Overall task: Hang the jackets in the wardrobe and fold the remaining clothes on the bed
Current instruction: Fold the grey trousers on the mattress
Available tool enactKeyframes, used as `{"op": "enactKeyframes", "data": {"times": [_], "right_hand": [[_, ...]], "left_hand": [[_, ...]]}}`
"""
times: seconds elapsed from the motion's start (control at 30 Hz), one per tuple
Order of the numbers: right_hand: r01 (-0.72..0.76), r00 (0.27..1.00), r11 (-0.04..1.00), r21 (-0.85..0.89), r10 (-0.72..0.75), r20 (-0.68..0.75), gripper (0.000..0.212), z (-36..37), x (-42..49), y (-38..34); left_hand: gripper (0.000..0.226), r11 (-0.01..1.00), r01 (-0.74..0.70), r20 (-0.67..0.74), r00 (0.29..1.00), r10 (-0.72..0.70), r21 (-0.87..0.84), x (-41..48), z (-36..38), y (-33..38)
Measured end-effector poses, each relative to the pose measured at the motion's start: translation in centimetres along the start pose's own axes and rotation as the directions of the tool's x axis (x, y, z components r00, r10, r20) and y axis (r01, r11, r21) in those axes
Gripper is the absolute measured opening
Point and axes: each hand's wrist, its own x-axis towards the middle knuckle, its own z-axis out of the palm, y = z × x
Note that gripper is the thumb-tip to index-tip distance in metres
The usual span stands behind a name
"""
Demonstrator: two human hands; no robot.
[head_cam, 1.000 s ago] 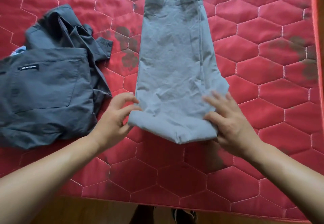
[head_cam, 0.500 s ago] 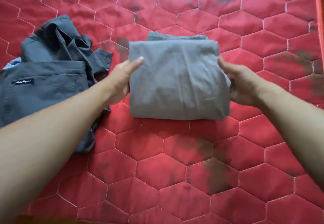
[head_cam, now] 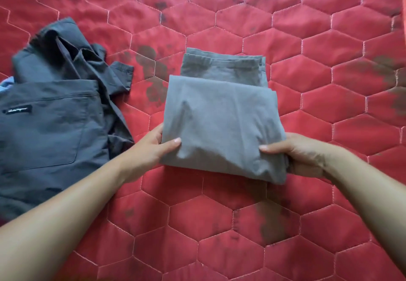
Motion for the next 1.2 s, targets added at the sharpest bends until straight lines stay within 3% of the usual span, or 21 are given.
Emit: {"op": "enactKeyframes", "data": {"times": [0.13, 0.23, 0.37, 0.47, 0.53, 0.57, 0.63, 0.67, 0.77, 0.8, 0.87, 1.0, 1.13, 1.2], "right_hand": [[0.103, 0.978, 0.995, 0.009, -0.099, -0.185, 0.034, 1.5, -0.3, 1.4], [0.239, 0.945, 0.970, -0.043, -0.243, -0.218, 0.024, 1.9, -1.4, 0.4], [0.418, 0.870, 0.905, -0.083, -0.425, -0.248, 0.027, 2.1, -2.1, -3.0], [0.314, 0.835, 0.910, -0.270, -0.400, -0.379, 0.022, 2.3, -0.8, -4.4], [0.127, 0.721, 0.862, -0.491, -0.421, -0.551, 0.031, 2.3, 0.1, -4.7], [0.049, 0.612, 0.786, -0.616, -0.511, -0.603, 0.042, 2.5, 0.4, -4.7], [-0.024, 0.422, 0.521, -0.853, -0.769, -0.481, 0.057, 3.8, 0.8, -4.5], [-0.046, 0.394, 0.369, -0.928, -0.847, -0.356, 0.061, 4.9, 1.2, -4.3], [-0.173, 0.473, -0.007, -0.985, -0.878, -0.077, 0.070, 7.1, 4.3, -4.4], [-0.225, 0.507, -0.087, -0.971, -0.861, -0.040, 0.071, 7.2, 5.6, -5.0], [-0.295, 0.523, -0.127, -0.947, -0.851, -0.049, 0.072, 6.1, 7.8, -6.6], [-0.314, 0.535, -0.055, -0.948, -0.835, -0.129, 0.073, 3.9, 11.0, -6.9], [-0.315, 0.589, -0.038, -0.948, -0.792, -0.164, 0.074, 4.6, 10.2, -7.6], [-0.309, 0.574, -0.050, -0.950, -0.806, -0.144, 0.076, 5.3, 8.8, -7.5]], "left_hand": [[0.040, 0.995, -0.028, -0.015, 0.999, 0.030, 0.099, 0.6, 0.9, 0.6], [0.037, 0.986, -0.132, -0.026, 0.991, 0.135, 0.098, 1.1, 0.6, 2.6], [0.039, 0.975, -0.218, -0.038, 0.975, 0.220, 0.041, 2.7, -0.1, 5.3], [0.048, 0.972, -0.118, -0.153, 0.977, 0.151, 0.203, 4.6, 0.2, 5.9], [0.067, 0.900, 0.013, -0.352, 0.923, 0.157, 0.436, 5.5, 0.2, 6.0], [0.076, 0.829, 0.055, -0.430, 0.872, 0.231, 0.556, 5.8, 0.3, 6.0], [0.081, 0.632, 0.004, -0.384, 0.797, 0.466, 0.775, 6.1, 0.9, 5.8], [0.079, 0.489, -0.033, -0.282, 0.781, 0.557, 0.872, 6.2, 1.6, 5.4], [0.071, 0.069, -0.061, 0.009, 0.807, 0.590, 0.996, 8.1, 3.5, 4.1], [0.069, -0.015, -0.046, 0.046, 0.822, 0.567, 0.999, 9.3, 3.6, 3.9], [0.067, -0.110, -0.015, 0.074, 0.828, 0.555, 0.994, 11.7, 3.0, 4.0], [0.067, -0.153, -0.028, 0.107, 0.837, 0.537, 0.988, 14.7, 1.9, 3.2], [0.068, -0.110, -0.020, 0.067, 0.892, 0.447, 0.994, 14.1, 2.4, 4.7], [0.069, -0.072, 0.013, 0.021, 0.889, 0.457, 0.997, 12.6, 3.0, 5.1]]}}
